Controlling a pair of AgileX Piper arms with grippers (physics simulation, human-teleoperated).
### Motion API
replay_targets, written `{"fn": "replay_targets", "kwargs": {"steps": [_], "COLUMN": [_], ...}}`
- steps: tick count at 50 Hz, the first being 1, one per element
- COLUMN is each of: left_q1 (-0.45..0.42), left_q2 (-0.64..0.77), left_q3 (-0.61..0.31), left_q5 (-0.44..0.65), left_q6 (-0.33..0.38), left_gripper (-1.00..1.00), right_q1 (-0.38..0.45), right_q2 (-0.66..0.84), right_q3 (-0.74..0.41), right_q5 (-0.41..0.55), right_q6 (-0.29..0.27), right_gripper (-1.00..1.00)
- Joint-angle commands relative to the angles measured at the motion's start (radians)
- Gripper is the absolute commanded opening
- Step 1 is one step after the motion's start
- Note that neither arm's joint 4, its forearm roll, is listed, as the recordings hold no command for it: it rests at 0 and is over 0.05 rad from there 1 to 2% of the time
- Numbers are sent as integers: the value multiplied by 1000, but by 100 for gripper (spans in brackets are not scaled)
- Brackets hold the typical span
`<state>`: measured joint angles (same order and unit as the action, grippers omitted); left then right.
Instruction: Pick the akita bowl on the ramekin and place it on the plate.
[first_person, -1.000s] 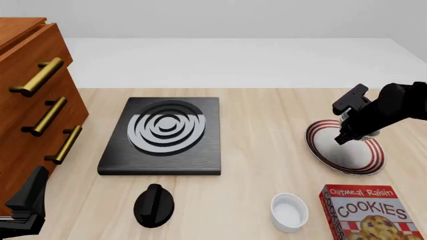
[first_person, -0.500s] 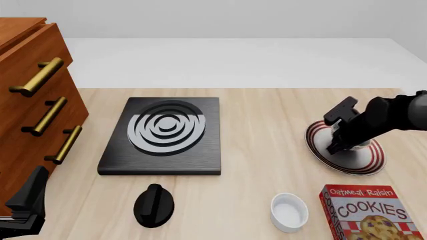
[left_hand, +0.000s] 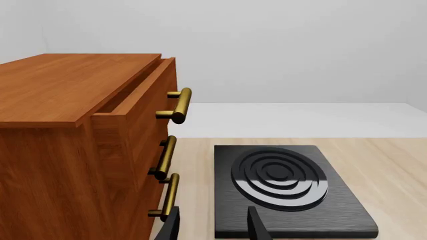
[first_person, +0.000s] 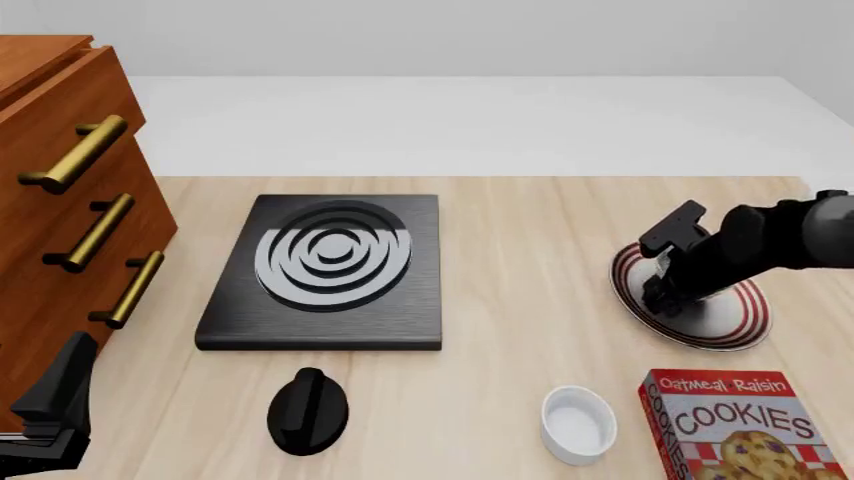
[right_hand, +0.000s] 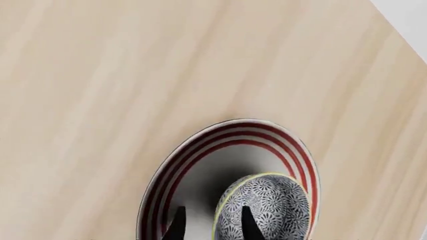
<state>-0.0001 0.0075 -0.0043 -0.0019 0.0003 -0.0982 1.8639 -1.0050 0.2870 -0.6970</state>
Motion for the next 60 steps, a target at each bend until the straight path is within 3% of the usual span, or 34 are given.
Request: {"fn": "replay_targets", "kwargs": {"steps": [1, 19, 39, 41, 44, 46, 48, 50, 60], "left_q1": [0, 0, 0, 0, 0, 0, 0, 0, 0], "left_q2": [0, 0, 0, 0, 0, 0, 0, 0, 0], "left_q3": [0, 0, 0, 0, 0, 0, 0, 0, 0], "left_q5": [0, 0, 0, 0, 0, 0, 0, 0, 0], "left_q6": [0, 0, 0, 0, 0, 0, 0, 0, 0], "left_gripper": [100, 100, 100, 100, 100, 100, 100, 100, 100], "right_q1": [-11, -25, 13, 27, 86, 67, 69, 110, 81], "right_q2": [0, -41, -213, -232, -272, -281, -306, -348, -471], "right_q3": [19, 30, 69, 72, 70, 84, 93, 91, 164], "right_q5": [0, 16, 94, 101, 123, 113, 109, 114, 34], "right_q6": [-3, -17, -32, -18, 71, 47, 62, 129, 163], "right_gripper": [100, 100, 100, 100, 100, 100, 100, 100, 100]}}
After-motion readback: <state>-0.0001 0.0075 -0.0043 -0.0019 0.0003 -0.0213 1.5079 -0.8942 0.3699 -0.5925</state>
